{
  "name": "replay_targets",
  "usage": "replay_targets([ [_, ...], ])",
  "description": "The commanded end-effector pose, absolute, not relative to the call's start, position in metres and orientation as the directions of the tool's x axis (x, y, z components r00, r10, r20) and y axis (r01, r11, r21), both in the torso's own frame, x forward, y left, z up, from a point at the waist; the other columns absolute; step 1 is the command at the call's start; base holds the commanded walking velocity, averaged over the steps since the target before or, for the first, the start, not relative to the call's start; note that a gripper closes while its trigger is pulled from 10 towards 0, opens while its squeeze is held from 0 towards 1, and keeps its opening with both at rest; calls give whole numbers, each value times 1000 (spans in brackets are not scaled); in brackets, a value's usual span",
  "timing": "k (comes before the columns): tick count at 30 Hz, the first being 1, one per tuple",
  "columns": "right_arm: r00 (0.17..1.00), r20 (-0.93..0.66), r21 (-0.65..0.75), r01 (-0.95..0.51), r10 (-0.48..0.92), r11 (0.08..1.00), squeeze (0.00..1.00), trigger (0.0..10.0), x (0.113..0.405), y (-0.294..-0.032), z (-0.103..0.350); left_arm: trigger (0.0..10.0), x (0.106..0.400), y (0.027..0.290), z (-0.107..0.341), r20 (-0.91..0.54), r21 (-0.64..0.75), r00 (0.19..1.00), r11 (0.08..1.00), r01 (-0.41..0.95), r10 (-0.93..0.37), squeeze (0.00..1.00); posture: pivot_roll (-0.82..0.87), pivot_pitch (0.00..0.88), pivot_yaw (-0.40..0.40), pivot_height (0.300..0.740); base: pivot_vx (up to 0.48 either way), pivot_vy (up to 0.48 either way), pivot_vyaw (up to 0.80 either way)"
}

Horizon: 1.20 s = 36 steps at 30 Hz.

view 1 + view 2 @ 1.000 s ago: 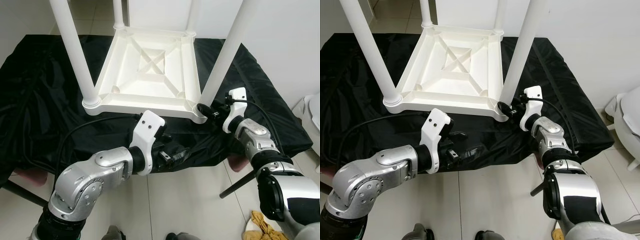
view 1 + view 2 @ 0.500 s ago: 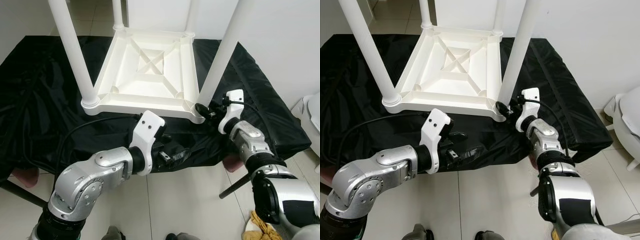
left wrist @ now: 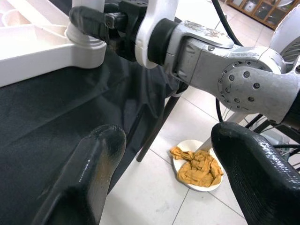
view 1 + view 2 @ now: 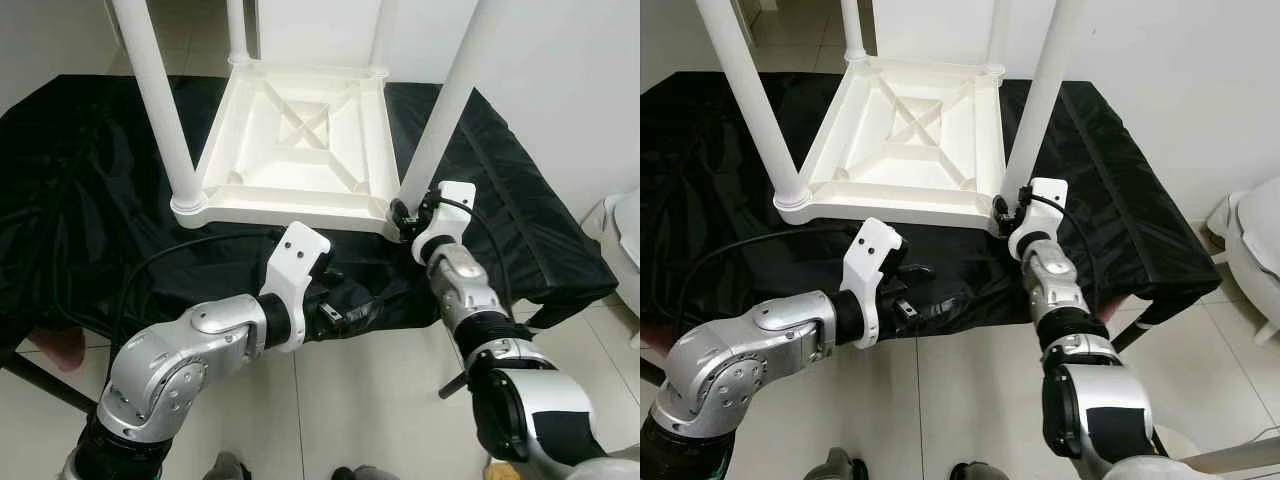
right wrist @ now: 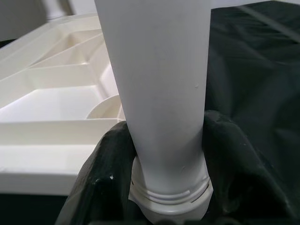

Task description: Building children table

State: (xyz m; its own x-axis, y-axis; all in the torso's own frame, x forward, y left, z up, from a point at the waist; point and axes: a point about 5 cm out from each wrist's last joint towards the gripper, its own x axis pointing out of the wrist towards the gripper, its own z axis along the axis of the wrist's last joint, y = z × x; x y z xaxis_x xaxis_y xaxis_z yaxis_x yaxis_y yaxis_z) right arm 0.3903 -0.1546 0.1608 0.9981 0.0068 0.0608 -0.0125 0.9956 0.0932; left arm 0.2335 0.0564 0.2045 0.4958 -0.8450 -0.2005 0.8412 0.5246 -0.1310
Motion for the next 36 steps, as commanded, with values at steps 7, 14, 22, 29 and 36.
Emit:
replay_targets([
  [7, 965, -18, 132, 262, -262, 956, 0, 0, 391, -140, 158, 10000, 229, 52, 205, -190, -143, 469, 497, 856, -862, 0, 42, 112, -38, 740, 0, 0, 0],
  [14, 957, -1, 118, 287, -289, 951, 0, 0, 389, -124, 161, 10000, 227, 52, 204, -192, -147, 468, 497, 855, -862, 0, 48, 118, -43, 740, 0, 0, 0],
  [22, 951, -20, 117, 307, -307, 944, 0, 10000, 387, -121, 158, 10000, 227, 51, 204, -192, -150, 468, 498, 854, -862, 0, 47, 122, -43, 740, 0, 0, 0],
  [29, 967, 37, 105, 245, -250, 964, 1000, 10000, 385, -129, 158, 10000, 226, 50, 203, -193, -155, 467, 497, 854, -863, 0, 44, 124, -48, 740, 0, 0, 0],
  [36, 982, 87, 97, 161, -170, 982, 1000, 10000, 384, -145, 159, 10000, 226, 49, 202, -192, -155, 465, 495, 855, -864, 0, 45, 120, -53, 740, 0, 0, 0],
])
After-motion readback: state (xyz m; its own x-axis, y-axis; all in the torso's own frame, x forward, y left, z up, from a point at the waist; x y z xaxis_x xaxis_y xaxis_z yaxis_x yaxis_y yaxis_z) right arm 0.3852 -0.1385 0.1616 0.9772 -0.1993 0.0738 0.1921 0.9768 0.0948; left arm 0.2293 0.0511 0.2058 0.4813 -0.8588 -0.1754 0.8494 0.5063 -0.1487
